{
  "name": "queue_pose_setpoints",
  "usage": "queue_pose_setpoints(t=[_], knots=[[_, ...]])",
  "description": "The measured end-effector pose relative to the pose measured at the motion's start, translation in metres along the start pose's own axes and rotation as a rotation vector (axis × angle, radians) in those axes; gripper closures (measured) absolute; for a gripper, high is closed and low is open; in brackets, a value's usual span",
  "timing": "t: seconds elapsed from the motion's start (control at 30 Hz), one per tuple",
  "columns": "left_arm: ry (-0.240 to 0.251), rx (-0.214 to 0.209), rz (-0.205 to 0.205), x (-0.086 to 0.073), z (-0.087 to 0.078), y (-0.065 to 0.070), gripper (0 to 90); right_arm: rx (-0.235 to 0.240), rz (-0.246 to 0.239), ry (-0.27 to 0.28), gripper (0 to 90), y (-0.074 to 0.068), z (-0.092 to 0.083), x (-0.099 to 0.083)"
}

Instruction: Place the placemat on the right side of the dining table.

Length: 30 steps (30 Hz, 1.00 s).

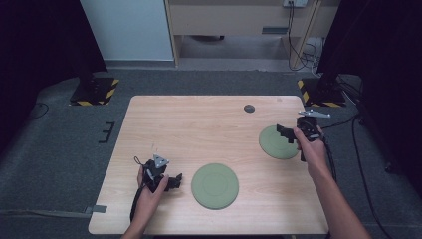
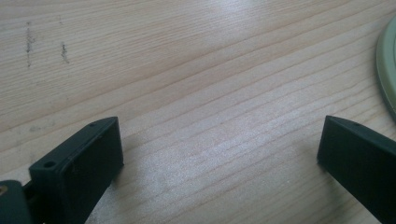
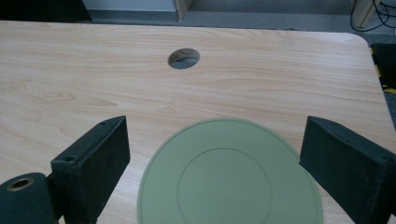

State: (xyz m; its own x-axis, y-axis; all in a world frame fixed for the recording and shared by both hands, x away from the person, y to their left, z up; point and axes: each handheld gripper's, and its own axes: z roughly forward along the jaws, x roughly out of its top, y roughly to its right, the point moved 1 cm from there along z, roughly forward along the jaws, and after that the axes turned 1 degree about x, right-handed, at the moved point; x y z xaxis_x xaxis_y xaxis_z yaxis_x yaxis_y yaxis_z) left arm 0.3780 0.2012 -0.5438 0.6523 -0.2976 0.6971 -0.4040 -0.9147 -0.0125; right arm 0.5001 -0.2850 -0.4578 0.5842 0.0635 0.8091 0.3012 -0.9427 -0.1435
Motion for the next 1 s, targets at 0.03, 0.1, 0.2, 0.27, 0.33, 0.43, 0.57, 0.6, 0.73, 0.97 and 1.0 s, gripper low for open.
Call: queue_pose_setpoints(t=[0.03,0.1,0.2,0.27,0.33,0.43,0.57,0.6,0.73,0.97,1.0], knots=[[0.0,0.0,0.0,0.0,0.0,0.0,0.0,0.007,0.002,-0.002,8.5,-0.002,-0.001,-0.001],[0.0,0.0,0.0,0.0,0.0,0.0,0.0,0.019,-0.006,-0.003,8.6,-0.006,-0.002,-0.003],[0.0,0.0,0.0,0.0,0.0,0.0,0.0,0.032,-0.016,-0.018,8.6,-0.012,-0.004,-0.008],[0.0,0.0,0.0,0.0,0.0,0.0,0.0,0.041,-0.027,-0.021,8.6,-0.016,-0.006,-0.011],[0.0,0.0,0.0,0.0,0.0,0.0,0.0,0.052,-0.042,-0.023,8.6,-0.02,-0.007,-0.014],[0.0,0.0,0.0,0.0,0.0,0.0,0.0,0.067,-0.055,-0.025,8.8,-0.026,-0.01,-0.017],[0.0,0.0,0.0,0.0,0.0,0.0,0.0,0.081,-0.074,-0.035,8.9,-0.033,-0.013,-0.022],[0.0,0.0,0.0,0.0,0.0,0.0,0.0,0.089,-0.087,-0.034,9.1,-0.037,-0.015,-0.025],[0.0,0.0,0.0,0.0,0.0,0.0,0.0,0.097,-0.098,-0.043,9.2,-0.042,-0.017,-0.029],[0.0,0.0,0.0,0.0,0.0,0.0,0.0,0.107,-0.107,-0.049,9.4,-0.047,-0.018,-0.036],[0.0,0.0,0.0,0.0,0.0,0.0,0.0,0.109,-0.111,-0.05,9.4,-0.048,-0.018,-0.037]])
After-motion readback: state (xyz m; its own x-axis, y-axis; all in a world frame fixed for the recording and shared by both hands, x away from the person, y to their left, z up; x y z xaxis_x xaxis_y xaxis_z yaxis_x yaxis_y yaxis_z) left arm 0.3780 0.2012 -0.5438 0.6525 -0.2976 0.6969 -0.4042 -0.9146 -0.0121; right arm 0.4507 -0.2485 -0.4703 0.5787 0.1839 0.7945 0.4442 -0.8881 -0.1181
